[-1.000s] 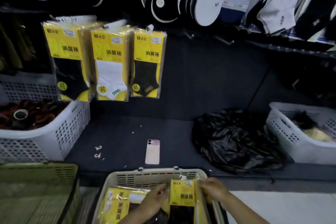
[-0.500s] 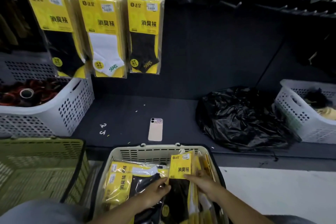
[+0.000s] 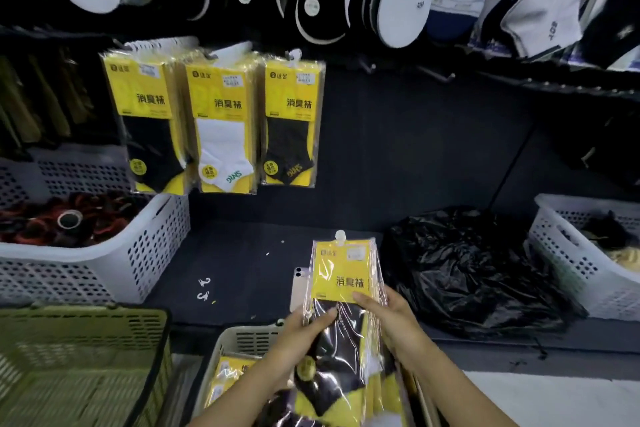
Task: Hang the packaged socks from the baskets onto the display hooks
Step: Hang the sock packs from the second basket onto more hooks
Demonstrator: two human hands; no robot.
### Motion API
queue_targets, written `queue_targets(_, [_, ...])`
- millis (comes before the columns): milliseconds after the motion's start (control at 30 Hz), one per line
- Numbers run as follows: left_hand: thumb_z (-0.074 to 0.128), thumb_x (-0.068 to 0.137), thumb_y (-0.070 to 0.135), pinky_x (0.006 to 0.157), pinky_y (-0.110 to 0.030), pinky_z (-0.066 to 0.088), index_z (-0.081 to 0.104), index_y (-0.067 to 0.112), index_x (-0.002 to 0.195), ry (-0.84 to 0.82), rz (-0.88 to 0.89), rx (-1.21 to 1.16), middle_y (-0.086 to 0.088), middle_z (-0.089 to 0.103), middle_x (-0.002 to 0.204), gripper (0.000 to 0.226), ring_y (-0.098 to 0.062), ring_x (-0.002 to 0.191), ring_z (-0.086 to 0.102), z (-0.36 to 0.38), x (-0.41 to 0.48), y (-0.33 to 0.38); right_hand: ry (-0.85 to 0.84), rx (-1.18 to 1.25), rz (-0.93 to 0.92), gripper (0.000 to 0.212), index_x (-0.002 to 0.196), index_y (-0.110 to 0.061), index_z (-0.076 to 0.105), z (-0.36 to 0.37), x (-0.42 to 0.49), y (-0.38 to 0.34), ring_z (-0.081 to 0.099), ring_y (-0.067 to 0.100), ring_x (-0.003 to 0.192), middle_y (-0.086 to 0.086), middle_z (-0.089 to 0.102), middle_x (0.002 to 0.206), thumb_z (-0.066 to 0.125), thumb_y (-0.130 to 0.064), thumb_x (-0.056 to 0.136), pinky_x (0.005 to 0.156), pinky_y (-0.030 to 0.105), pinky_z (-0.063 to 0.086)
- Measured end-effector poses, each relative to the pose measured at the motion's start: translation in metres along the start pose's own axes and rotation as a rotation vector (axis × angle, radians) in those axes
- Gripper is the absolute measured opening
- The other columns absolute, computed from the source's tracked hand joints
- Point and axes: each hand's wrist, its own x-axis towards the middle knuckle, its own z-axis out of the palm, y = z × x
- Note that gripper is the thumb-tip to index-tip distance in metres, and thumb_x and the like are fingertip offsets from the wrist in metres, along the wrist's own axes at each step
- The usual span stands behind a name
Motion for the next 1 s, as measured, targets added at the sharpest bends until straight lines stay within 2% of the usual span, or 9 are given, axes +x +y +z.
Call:
queue_targets(67, [0.073,0.074,0.040,0.083,-0.028,0.054,0.066,0.020,0.108,0.071,0.122,-0.029,0.001,0.074,0.099,0.040,-0.014,0.092,0.070,-0.010,0.003,0.032,-0.019,0.029,-0.070,0.041,0.111,-0.022,0.067,0.015,0.006,-0.032,0.069,0.010,0.099,-0.004,0.073,0.106,0.077,-0.033,0.073,0.082,0.022,0.052])
queue_targets(133, [0.073,0.078,0.026,0.071,-0.020,0.054,0.070,0.015,0.100,0.150,0.227,-0.076,-0.004,0.074,0.097,0.024,-0.015,0.088,0.071,-0.027,0.005,0.062,-0.039,0.039,-0.143,0.043,0.113,-0.021,0.066,0.032,0.013,-0.064,0.067,0.013,0.104,-0.002,0.073,0.109,0.073,-0.036,0.074,0.091,0.028,0.050])
queue_targets(233, [0.074,0.079,0.026,0.076,-0.020,0.052,0.073,0.019,0.093,0.264,0.327,-0.067,0.004,0.075,0.093,0.016,-0.009,0.089,0.070,-0.055,0.002,0.102,-0.066,0.035,-0.216,0.047,0.112,-0.019,0.067,0.057,0.024,-0.104,0.065,0.015,0.109,-0.002,0.072,0.110,0.061,-0.048,0.076,0.100,0.034,0.045])
queue_targets(333, [0.075,0.077,0.028,0.067,-0.014,0.050,0.074,0.021,0.088,0.337,0.418,-0.040,0.006,0.075,0.088,0.013,-0.006,0.084,0.070,-0.079,0.000,0.134,-0.088,0.057,-0.257,0.048,0.111,-0.020,0.069,0.078,0.037,-0.131,0.065,0.018,0.108,-0.002,0.072,0.110,0.055,-0.053,0.079,0.105,0.043,0.042])
queue_targets(533, [0.077,0.074,0.029,0.055,-0.007,0.046,0.071,0.013,0.086,0.427,0.515,-0.057,0.008,0.074,0.076,0.020,-0.001,0.070,0.068,-0.111,-0.004,0.174,-0.107,0.087,-0.348,0.039,0.111,-0.023,0.069,0.107,0.057,-0.162,0.067,0.017,0.106,-0.001,0.072,0.109,0.057,-0.049,0.084,0.101,0.041,0.046])
queue_targets(700, [0.076,0.072,0.040,0.088,-0.024,0.040,0.062,0.036,0.085,0.565,0.541,-0.117,0.020,0.065,0.090,0.020,0.001,0.090,0.057,-0.144,-0.004,0.200,0.049,0.086,-0.423,0.017,0.103,-0.026,0.070,0.107,0.073,-0.181,0.068,0.010,0.099,-0.007,0.074,0.103,0.059,-0.032,0.091,0.087,0.027,0.051])
queue_targets(800, [0.075,0.075,0.035,0.078,-0.023,0.043,0.070,0.026,0.088,0.617,0.603,-0.146,0.011,0.073,0.088,0.016,-0.008,0.094,0.063,-0.168,-0.004,0.215,0.088,0.090,-0.443,0.017,0.103,-0.026,0.069,0.104,0.085,-0.196,0.067,0.009,0.098,-0.007,0.073,0.102,0.057,-0.030,0.093,0.084,0.028,0.051])
queue_targets(900, [0.076,0.074,0.035,0.068,-0.017,0.041,0.071,0.024,0.085,0.673,0.636,-0.159,0.015,0.072,0.078,0.016,-0.002,0.088,0.062,-0.183,-0.006,0.226,0.092,0.090,-0.451,0.017,0.105,-0.025,0.068,0.109,0.097,-0.209,0.069,0.008,0.093,-0.006,0.074,0.099,0.055,-0.029,0.094,0.081,0.027,0.052])
queue_targets(1000, [0.076,0.075,0.033,0.077,-0.025,0.049,0.072,0.024,0.079,0.669,0.648,-0.172,0.011,0.074,0.079,0.010,-0.009,0.086,0.066,-0.193,-0.005,0.233,0.076,0.086,-0.428,0.017,0.106,-0.020,0.067,0.117,0.112,-0.217,0.070,0.017,0.094,-0.001,0.075,0.098,0.057,-0.026,0.094,0.088,0.036,0.054])
